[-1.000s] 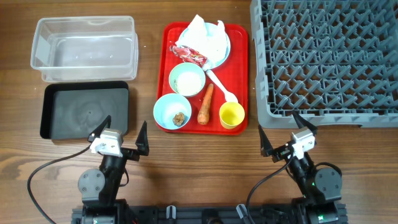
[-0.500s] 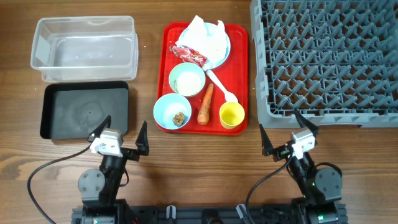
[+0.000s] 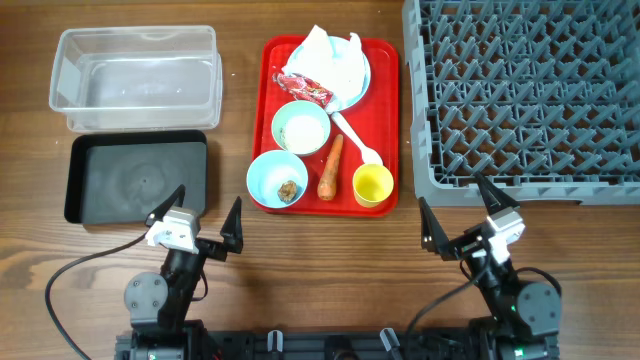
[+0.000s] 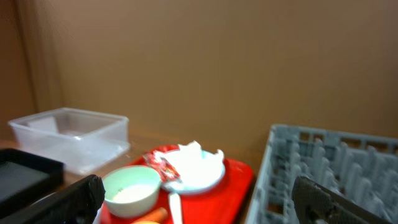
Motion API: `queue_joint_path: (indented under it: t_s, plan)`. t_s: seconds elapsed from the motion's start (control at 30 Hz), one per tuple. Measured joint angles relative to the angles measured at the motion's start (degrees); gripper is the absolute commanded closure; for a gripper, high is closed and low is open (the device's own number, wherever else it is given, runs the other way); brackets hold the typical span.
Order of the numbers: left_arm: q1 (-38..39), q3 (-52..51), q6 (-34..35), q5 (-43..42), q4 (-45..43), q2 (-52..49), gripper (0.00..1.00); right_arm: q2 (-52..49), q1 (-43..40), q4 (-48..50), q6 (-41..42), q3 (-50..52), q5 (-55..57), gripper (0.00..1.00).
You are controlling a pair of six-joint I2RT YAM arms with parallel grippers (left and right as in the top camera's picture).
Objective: Sort waste into correct bins and load items into the dishwasher rack
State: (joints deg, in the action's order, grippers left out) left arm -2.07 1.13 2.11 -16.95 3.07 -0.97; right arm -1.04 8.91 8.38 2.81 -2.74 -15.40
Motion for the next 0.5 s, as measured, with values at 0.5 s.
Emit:
queue_joint_path:
  t_s: [0.5]
  plan:
    - [0.00,36.17,2.64,-4.98,20.52,-27.32,0.00,-20.85,0.00,-28.35,0.90,-35.10,-3.02,0.00]
